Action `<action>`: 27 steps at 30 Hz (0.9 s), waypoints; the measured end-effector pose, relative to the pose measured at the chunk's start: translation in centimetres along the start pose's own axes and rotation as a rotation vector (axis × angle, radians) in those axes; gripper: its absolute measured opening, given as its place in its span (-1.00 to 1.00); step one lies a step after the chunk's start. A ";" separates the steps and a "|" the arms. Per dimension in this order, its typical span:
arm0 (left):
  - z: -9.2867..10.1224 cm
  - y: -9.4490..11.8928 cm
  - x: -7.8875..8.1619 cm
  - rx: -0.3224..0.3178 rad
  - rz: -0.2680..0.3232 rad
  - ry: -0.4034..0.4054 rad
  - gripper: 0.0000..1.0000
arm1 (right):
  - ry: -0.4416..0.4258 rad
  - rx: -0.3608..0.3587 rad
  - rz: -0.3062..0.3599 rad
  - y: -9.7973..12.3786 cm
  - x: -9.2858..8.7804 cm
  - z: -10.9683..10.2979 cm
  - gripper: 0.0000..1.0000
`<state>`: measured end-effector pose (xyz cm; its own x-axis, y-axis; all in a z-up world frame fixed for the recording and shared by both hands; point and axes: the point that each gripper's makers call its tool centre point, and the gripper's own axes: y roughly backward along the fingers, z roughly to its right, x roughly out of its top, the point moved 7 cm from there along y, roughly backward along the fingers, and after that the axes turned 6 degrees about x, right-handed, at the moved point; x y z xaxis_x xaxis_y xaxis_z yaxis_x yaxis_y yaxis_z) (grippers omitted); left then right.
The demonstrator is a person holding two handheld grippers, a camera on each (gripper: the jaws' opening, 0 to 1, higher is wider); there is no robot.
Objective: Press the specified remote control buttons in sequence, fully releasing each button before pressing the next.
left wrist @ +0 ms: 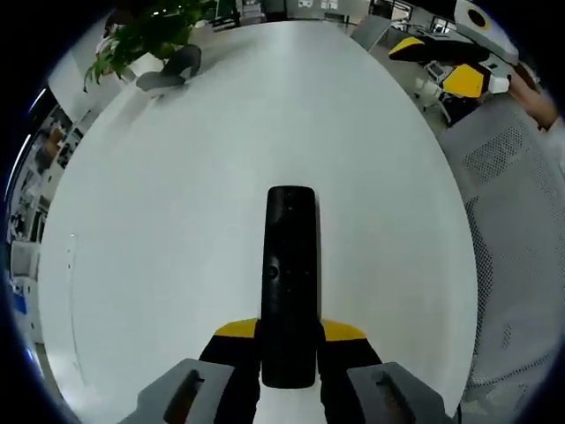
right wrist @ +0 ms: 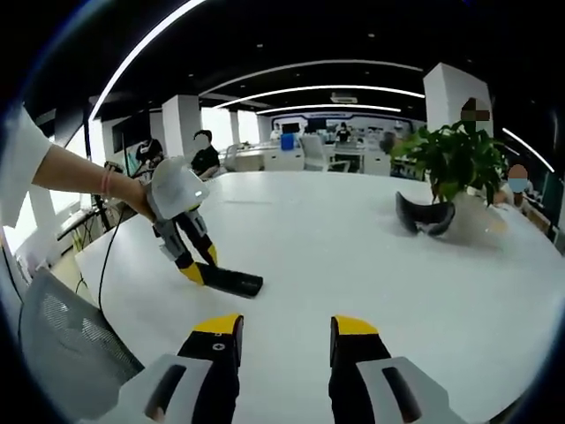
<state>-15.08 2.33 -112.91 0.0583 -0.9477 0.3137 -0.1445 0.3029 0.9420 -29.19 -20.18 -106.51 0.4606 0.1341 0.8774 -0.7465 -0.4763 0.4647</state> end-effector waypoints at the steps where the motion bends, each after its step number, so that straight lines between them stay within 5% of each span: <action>1: 0.2 0.0 0.0 0.000 0.001 -0.002 -0.54 | 0.000 0.001 0.000 0.0 0.0 0.0 -0.26; 27: 4.2 0.6 -0.5 -0.008 0.029 0.003 -0.53 | -0.021 -0.001 -0.018 0.0 -0.3 0.1 -0.32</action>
<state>-19.32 2.54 -112.97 0.0576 -0.9380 0.3417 -0.1381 0.3315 0.9333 -29.27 -20.30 -106.77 0.4839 0.1245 0.8663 -0.7385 -0.4729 0.4805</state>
